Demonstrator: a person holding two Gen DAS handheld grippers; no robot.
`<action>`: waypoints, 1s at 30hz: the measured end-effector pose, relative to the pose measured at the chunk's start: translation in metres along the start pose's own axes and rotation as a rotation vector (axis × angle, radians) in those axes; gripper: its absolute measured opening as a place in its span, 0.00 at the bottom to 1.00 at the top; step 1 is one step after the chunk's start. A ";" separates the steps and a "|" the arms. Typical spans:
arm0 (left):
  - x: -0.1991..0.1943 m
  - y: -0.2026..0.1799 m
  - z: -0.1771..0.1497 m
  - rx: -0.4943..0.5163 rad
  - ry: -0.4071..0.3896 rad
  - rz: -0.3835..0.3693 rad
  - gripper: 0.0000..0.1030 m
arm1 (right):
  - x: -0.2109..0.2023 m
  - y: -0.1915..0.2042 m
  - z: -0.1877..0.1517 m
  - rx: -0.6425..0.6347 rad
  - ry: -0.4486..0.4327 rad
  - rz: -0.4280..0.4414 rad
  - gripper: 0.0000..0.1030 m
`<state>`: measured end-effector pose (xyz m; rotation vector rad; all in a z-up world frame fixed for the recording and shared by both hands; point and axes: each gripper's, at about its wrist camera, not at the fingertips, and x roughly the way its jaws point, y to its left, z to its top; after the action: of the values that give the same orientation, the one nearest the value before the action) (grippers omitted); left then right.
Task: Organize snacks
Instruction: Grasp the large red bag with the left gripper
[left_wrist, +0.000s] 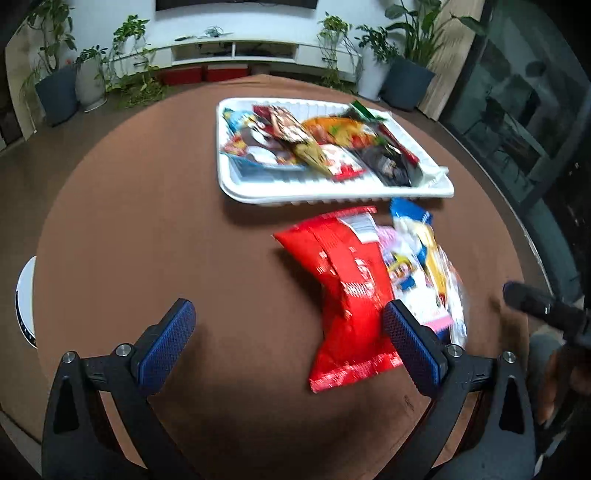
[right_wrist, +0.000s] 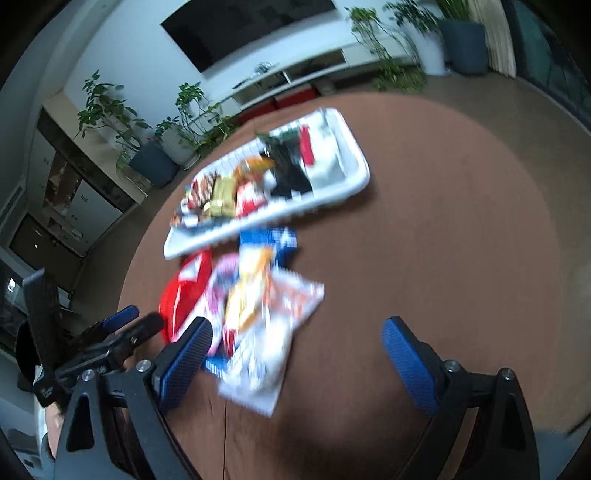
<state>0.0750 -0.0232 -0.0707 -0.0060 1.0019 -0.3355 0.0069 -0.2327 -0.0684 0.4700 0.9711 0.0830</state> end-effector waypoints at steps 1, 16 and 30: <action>0.001 -0.003 -0.001 0.006 -0.001 0.000 1.00 | -0.001 0.001 -0.007 -0.011 0.001 -0.006 0.93; 0.016 -0.026 0.026 0.103 0.029 0.054 1.00 | -0.005 -0.002 -0.018 -0.021 -0.002 -0.034 0.93; 0.046 -0.020 0.035 0.122 0.101 0.060 0.69 | -0.002 0.000 -0.015 -0.044 -0.003 -0.049 0.92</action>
<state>0.1210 -0.0604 -0.0863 0.1525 1.0778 -0.3446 -0.0065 -0.2278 -0.0740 0.4054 0.9755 0.0599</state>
